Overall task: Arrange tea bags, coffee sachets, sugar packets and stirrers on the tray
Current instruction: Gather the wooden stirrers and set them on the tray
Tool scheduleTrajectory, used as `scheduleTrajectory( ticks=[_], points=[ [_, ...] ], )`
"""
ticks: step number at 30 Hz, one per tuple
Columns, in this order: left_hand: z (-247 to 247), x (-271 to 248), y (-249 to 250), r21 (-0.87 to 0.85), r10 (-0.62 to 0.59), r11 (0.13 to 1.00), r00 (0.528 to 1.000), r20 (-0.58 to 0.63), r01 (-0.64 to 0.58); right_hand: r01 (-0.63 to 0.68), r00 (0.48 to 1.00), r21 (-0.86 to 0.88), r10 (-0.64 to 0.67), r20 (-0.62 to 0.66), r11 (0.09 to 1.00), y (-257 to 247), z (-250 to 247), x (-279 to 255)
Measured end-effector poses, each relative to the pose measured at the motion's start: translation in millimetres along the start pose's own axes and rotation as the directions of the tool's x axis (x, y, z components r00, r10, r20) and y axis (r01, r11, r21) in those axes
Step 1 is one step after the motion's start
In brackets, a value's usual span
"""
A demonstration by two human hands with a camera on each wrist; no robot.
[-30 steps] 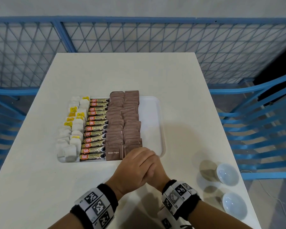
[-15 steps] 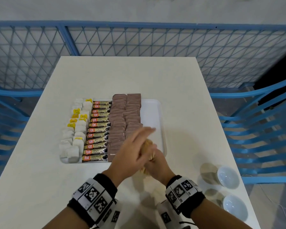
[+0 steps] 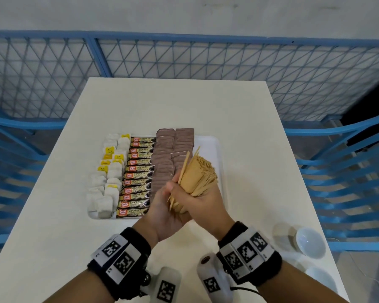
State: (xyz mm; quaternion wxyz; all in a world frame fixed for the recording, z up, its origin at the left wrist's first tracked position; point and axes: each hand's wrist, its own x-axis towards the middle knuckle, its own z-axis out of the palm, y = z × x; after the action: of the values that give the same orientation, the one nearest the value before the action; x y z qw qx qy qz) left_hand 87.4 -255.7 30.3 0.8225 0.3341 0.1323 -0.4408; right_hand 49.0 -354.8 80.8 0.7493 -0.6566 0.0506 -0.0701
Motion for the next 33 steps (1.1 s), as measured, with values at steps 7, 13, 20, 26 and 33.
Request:
scheduleTrajectory(
  ticks=[7, 13, 20, 26, 33],
  points=[
    [-1, 1, 3, 0.278, 0.100, 0.959, 0.985, -0.144, -0.057, -0.079, 0.995, -0.013, 0.080, 0.057, 0.997, 11, -6, 5],
    [12, -5, 26, 0.594, 0.284, 0.774, 0.959, -0.018, -0.218, -0.268, 0.930, -0.207, 0.309, 0.198, 0.941, 34, -18, 2],
    [22, -3, 10, 0.809, 0.545, 0.432, 0.830, 0.117, -0.398, -0.283, 0.906, -0.170, 0.321, 0.277, 0.944, 39, -15, -2],
    [37, -8, 17, 0.730, 0.726, 0.402, 0.678, 0.113, -0.553, -0.438, 0.858, 0.010, 0.414, 0.303, 0.899, 44, -23, 1],
    [58, -14, 27, 0.717, 0.901, 0.168, 0.401, 0.167, -0.676, -0.691, 0.722, 0.378, 0.607, 0.330, 0.616, 45, -23, 15]
  ],
)
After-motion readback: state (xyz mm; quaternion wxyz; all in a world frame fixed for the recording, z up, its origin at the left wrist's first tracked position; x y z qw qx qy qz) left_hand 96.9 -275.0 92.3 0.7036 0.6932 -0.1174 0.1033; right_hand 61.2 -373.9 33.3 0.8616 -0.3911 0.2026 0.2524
